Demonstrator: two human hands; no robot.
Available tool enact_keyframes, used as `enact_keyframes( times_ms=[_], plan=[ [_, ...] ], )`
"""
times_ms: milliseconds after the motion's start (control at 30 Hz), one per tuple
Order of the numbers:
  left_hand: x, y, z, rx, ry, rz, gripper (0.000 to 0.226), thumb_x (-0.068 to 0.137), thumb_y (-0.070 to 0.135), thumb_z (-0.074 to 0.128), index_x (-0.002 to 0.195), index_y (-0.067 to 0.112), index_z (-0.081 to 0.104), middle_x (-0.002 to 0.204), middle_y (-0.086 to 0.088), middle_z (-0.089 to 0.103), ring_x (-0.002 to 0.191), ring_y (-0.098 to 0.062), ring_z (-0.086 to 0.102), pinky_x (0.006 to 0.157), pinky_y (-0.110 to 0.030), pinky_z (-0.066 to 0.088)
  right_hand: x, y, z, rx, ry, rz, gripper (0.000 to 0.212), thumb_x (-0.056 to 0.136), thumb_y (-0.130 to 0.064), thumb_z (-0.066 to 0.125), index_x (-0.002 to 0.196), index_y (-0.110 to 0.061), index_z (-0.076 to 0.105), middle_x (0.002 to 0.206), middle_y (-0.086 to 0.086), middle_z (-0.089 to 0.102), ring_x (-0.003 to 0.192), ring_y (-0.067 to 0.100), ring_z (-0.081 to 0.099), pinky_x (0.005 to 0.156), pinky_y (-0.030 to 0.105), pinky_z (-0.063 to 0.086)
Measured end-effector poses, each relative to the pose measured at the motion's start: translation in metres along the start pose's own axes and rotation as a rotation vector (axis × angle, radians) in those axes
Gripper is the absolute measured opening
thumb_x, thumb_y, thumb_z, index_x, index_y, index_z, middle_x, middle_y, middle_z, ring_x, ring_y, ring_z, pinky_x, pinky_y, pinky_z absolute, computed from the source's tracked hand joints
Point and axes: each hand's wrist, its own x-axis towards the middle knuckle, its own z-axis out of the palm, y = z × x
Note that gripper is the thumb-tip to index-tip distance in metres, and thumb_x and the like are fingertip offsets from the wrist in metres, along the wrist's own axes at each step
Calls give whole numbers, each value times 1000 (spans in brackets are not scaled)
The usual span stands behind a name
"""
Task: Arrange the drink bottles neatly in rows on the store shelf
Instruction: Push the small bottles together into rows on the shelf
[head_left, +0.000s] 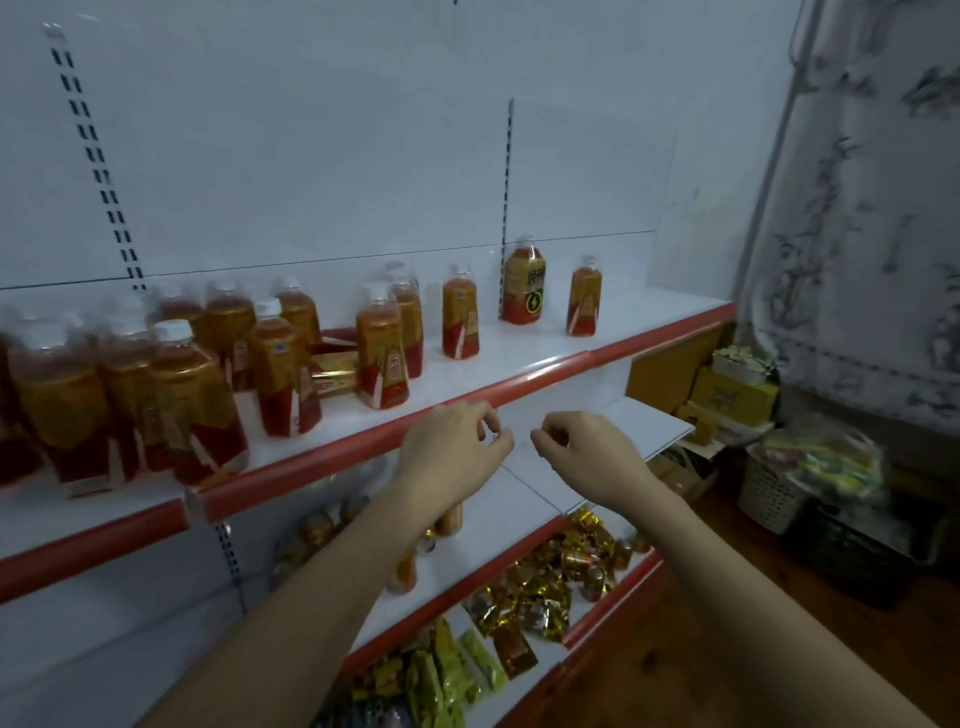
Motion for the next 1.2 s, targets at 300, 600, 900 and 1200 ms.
enact_keyframes(
  times_ms=[300, 600, 900, 1200],
  plan=[
    [75, 2, 77, -15, -68, 2, 9, 94, 38, 57, 93, 31, 63, 83, 15, 62, 77, -8, 58, 56, -18, 35, 59, 101, 21, 92, -55, 69, 35, 102, -36, 50, 82, -12, 66, 74, 5, 68, 68, 22, 64, 68, 44, 57],
    [217, -3, 163, -315, -49, -28, 11, 96, 28, 57, 99, 28, 67, 91, 8, 70, 79, -9, 65, 71, -28, 56, 174, 194, 45, 145, -177, 109, 16, 101, -28, 53, 91, -22, 63, 81, -2, 68, 74, 17, 65, 73, 41, 58],
    [376, -14, 192, -535, 73, -209, 22, 91, 22, 65, 113, 23, 60, 95, 3, 65, 87, -14, 63, 73, -29, 50, 354, 197, -23, 492, 79, -67, 10, 101, -16, 55, 99, -19, 63, 91, 10, 65, 75, 20, 64, 69, 39, 59],
    [500, -26, 244, -666, 209, -380, 72, 72, 30, 86, 128, 17, 44, 115, 3, 60, 105, -15, 63, 90, -37, 55, 505, 216, -85, 495, 192, -497, 6, 101, -16, 56, 103, -19, 61, 93, -7, 64, 81, 8, 61, 72, 27, 58]
  ],
)
